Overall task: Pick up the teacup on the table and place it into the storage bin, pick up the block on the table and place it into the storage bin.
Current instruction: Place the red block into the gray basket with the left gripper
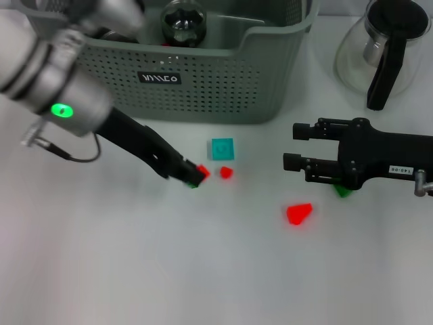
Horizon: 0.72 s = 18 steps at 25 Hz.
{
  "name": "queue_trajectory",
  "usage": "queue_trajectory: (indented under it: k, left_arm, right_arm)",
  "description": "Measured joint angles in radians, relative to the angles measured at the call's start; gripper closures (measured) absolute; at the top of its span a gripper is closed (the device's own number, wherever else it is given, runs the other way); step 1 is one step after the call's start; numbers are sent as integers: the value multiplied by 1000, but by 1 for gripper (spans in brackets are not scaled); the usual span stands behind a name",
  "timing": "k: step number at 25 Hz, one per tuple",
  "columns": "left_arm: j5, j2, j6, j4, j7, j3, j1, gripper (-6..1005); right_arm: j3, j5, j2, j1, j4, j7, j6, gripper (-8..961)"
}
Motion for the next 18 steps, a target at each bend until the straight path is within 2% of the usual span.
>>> queue_trajectory:
  k: [2, 3, 4, 5, 7, 8, 9, 12, 15, 18]
  left_arm:
    - [-70, 42, 68, -115, 90, -147, -24, 819]
    - [-114, 72, 102, -189, 138, -216, -34, 819]
    - [-142, 88, 121, -233, 163, -250, -36, 819]
    - [-200, 119, 159, -308, 208, -299, -40, 819]
    - [-298, 164, 221, -415, 264, -373, -40, 819]
    - [-348, 179, 250, -453, 281, -412, -36, 819]
    - [-392, 189, 273, -475, 288, -443, -32, 819]
    - [-544, 194, 285, -477, 247, -537, -12, 819]
    - [-657, 204, 226, -439, 156, -606, -21, 819]
    - [-666, 226, 91, -350, 54, -583, -48, 818]
  right_arm:
    - [0, 0, 1, 2, 0, 0, 1, 279]
    - [0, 0, 1, 2, 0, 0, 1, 279]
    - [0, 0, 1, 4, 0, 1, 1, 279]
    - [0, -1, 1, 5, 0, 2, 1, 279]
    - [0, -2, 2, 7, 0, 2, 1, 279]
    - [0, -2, 2, 7, 0, 2, 1, 279]
    - [0, -2, 3, 7, 0, 1, 1, 279]
    - [0, -3, 3, 10, 0, 0, 2, 279]
    - [0, -4, 3, 11, 0, 0, -2, 279]
    - [0, -3, 3, 11, -3, 0, -6, 279]
